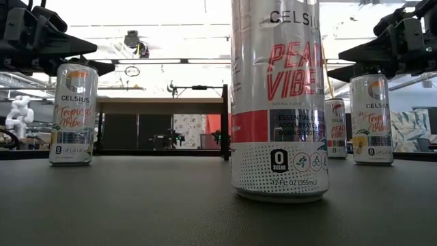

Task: Place canned beverage on shelf
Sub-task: Put the white yellow soda can on the shelf

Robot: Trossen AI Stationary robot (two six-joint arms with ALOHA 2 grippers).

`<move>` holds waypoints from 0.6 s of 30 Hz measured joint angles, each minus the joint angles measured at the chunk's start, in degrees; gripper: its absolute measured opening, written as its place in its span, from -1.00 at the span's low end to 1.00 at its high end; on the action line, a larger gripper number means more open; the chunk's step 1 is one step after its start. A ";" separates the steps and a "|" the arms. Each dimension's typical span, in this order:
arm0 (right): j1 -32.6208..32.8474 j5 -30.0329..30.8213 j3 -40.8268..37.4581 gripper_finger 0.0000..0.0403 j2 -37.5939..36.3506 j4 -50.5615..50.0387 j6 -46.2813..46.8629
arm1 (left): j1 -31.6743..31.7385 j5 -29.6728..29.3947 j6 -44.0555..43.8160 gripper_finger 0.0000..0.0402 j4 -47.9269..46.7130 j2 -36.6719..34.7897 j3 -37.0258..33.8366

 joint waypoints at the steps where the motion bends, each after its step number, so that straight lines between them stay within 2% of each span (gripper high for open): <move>1: 0.00 0.00 0.00 0.96 0.00 0.00 0.19 | 0.01 0.02 -0.46 0.94 0.00 0.00 0.00; 4: 0.00 0.00 0.00 0.96 0.00 0.09 1.00 | 0.00 -0.33 -2.84 0.94 0.16 0.00 0.00; 10: 0.00 0.00 0.00 0.96 -0.02 -0.04 0.97 | -0.01 -6.92 -2.94 0.94 2.49 0.00 0.01; 18: 0.00 0.00 0.00 0.96 -0.02 0.44 1.27 | -0.01 -6.82 -2.97 0.94 1.70 0.00 0.00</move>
